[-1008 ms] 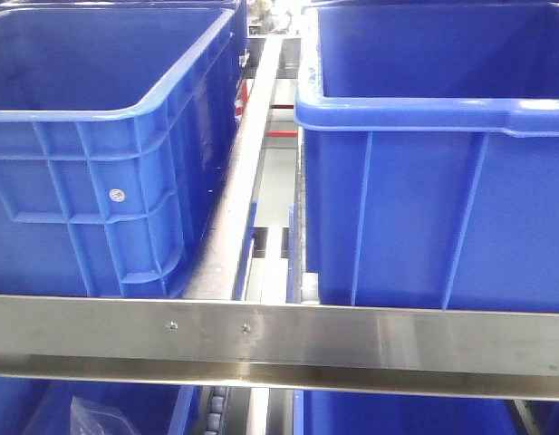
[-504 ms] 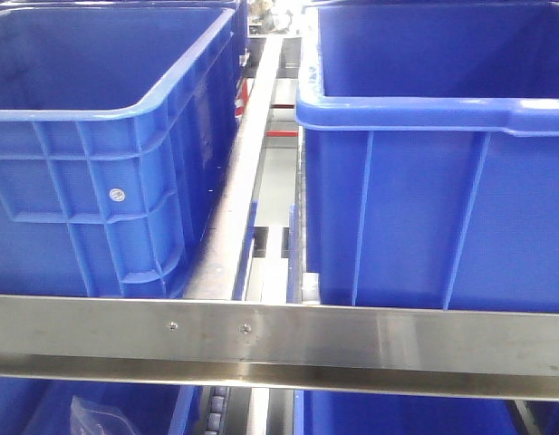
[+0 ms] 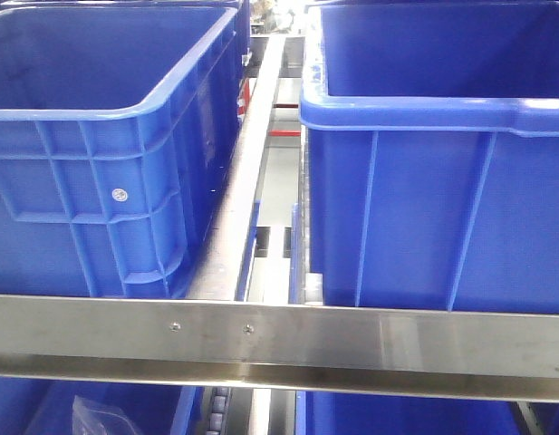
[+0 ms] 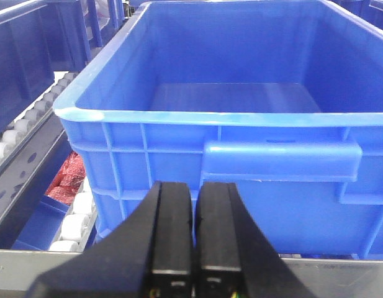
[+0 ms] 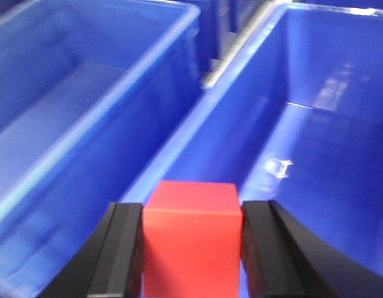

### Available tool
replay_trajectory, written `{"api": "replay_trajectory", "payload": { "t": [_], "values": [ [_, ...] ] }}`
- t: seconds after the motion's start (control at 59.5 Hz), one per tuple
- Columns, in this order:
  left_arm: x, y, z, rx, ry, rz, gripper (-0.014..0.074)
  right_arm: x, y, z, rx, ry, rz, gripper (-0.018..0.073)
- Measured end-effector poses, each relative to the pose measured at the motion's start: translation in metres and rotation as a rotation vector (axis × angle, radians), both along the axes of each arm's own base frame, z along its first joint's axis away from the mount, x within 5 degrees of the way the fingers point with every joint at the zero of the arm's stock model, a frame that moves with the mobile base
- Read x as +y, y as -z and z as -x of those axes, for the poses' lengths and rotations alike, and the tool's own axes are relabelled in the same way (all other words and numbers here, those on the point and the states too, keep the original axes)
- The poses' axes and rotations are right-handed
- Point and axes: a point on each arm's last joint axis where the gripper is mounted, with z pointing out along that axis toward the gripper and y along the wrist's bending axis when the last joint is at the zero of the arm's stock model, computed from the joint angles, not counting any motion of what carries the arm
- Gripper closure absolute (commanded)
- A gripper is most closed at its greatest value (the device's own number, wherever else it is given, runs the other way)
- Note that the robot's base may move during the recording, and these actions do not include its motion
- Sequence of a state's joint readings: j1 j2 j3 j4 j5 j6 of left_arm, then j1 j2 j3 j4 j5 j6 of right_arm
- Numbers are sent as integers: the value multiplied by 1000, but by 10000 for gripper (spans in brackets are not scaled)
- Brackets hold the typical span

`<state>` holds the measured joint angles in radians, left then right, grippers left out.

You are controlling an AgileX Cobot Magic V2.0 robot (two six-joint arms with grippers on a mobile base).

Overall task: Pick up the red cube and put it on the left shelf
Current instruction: 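Lower the red cube into the blue bin and open the right gripper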

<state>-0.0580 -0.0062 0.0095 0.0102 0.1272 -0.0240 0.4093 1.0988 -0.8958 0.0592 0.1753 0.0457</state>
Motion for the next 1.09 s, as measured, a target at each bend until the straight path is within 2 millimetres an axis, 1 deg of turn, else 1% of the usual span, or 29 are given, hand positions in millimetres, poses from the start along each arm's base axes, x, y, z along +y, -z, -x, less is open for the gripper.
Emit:
{"api": "replay_trajectory", "payload": {
  "t": [0.05,0.084,0.202,0.252,0.319,0.689,0.756,0.79,0.857,0.975,1.042,1.092],
  "values": [
    [0,0,0,0,0,0,495,-2,2,-5,8,16,4,419],
    [0,0,0,0,0,0,495,-3,2,-7,10,22,7,351],
    [0,0,0,0,0,0,495,-9,3,-11,12,48,8,61],
    [0,0,0,0,0,0,495,-10,3,-12,11,55,7,-20],
    [0,0,0,0,0,0,495,-11,2,-12,0,59,3,-61],
    [0,0,0,0,0,0,495,-11,-2,-14,-40,64,-13,-52],
    [0,0,0,0,0,0,495,-11,-2,-14,-44,64,-14,-29],
    [0,0,0,0,0,0,495,-11,-2,-14,-45,64,-15,7],
    [0,0,0,0,0,0,495,-11,-3,-14,-49,64,-16,122],
    [0,0,0,0,0,0,495,-11,-4,-14,-60,65,-21,389],
    [0,0,0,0,0,0,495,-11,-4,-14,-62,65,-21,519],
    [0,0,0,0,0,0,495,-11,-4,-14,-62,65,-21,495]
  ]
}}
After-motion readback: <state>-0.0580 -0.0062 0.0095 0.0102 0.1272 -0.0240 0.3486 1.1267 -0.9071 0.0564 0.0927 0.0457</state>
